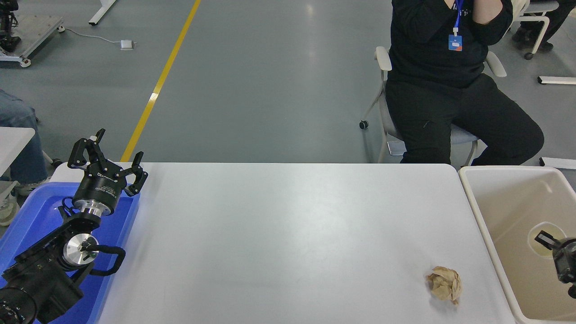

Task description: Clean the table surface

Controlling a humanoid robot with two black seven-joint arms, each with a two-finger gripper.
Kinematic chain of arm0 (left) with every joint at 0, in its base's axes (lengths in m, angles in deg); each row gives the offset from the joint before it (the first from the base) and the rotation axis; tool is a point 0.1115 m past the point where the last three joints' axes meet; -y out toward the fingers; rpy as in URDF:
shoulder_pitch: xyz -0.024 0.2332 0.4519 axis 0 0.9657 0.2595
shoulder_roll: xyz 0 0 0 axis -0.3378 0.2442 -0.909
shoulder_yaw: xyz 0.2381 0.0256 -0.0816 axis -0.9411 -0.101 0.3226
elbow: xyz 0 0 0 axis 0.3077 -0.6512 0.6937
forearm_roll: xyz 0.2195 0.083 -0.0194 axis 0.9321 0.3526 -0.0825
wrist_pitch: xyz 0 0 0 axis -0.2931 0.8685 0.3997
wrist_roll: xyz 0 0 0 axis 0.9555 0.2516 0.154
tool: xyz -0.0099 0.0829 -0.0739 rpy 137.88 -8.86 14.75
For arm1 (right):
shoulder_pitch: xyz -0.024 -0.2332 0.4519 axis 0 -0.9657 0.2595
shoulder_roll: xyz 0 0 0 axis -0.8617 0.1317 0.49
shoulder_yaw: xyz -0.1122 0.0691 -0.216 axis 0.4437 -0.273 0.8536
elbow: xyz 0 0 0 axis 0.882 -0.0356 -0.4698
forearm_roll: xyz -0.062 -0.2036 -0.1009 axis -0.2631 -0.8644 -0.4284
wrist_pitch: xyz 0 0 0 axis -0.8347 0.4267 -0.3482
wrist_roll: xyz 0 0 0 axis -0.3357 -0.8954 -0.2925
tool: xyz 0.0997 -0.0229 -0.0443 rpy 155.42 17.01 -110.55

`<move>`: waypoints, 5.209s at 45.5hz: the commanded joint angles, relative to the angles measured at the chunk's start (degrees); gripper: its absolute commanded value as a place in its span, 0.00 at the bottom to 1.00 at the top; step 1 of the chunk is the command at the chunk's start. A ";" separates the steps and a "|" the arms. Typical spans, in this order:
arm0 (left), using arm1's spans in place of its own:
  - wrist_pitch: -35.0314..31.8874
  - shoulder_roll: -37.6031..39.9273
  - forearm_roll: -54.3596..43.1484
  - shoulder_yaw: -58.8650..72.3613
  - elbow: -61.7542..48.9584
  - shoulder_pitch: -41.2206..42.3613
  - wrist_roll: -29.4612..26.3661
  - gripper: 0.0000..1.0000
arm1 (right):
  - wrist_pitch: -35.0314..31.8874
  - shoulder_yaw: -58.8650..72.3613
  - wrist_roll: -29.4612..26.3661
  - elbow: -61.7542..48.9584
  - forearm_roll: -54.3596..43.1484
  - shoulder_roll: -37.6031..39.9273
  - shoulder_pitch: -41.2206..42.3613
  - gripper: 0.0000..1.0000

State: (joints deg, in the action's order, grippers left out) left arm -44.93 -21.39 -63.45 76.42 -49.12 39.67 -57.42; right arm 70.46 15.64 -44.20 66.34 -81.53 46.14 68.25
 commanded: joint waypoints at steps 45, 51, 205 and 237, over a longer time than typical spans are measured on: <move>0.00 0.03 0.00 0.00 0.00 0.00 0.00 1.00 | 22.21 -0.63 0.13 0.16 0.12 -3.50 2.92 0.90; 0.00 0.03 0.00 0.00 0.00 0.00 0.00 1.00 | 21.86 -8.26 0.13 0.68 0.90 -0.86 8.28 0.96; 0.00 -0.05 0.00 0.00 0.00 0.00 0.00 1.00 | 10.17 -66.65 27.02 48.94 14.18 7.14 -0.33 0.99; 0.00 0.03 0.00 0.00 0.00 0.00 0.00 1.00 | 9.03 -7.17 23.33 27.49 11.11 12.50 27.27 0.98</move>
State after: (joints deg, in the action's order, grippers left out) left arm -44.93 -21.42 -63.45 76.43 -49.12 39.67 -57.42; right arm 79.74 -19.25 -20.32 97.05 -68.47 58.19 87.11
